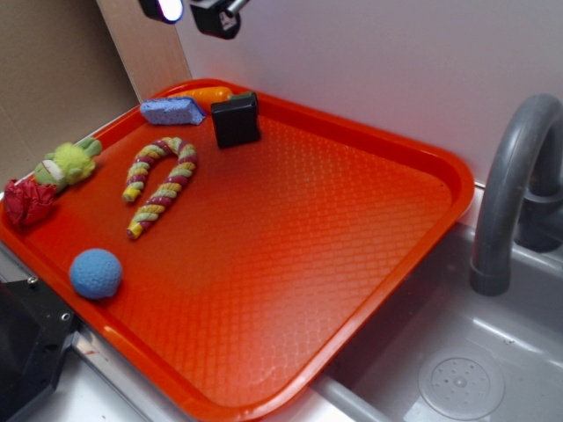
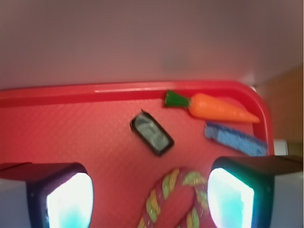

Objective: Grab the black box.

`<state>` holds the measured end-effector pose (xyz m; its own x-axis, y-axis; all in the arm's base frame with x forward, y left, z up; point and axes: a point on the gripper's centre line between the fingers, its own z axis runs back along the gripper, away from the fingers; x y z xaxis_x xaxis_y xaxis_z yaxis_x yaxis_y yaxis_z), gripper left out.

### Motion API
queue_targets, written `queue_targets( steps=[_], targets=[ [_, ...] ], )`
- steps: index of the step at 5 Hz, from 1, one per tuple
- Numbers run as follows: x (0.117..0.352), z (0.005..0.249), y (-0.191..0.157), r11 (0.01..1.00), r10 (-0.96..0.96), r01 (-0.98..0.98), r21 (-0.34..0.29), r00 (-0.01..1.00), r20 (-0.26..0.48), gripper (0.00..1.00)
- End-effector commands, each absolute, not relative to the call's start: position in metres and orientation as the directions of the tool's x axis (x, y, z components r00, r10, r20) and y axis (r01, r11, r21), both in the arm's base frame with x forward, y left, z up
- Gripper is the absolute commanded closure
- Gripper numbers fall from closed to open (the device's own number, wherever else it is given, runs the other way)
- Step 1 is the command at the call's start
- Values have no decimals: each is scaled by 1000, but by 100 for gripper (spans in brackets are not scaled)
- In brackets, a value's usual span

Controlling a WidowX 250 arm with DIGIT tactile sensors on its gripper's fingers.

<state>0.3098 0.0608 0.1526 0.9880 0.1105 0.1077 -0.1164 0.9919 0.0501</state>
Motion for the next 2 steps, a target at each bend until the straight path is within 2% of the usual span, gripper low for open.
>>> queue_targets(
  steps=[1, 2],
  targets=[
    [322, 146, 58, 919, -368, 332, 213, 916, 159, 0],
    [333, 127, 58, 855, -504, 474, 211, 855, 119, 0]
  ],
)
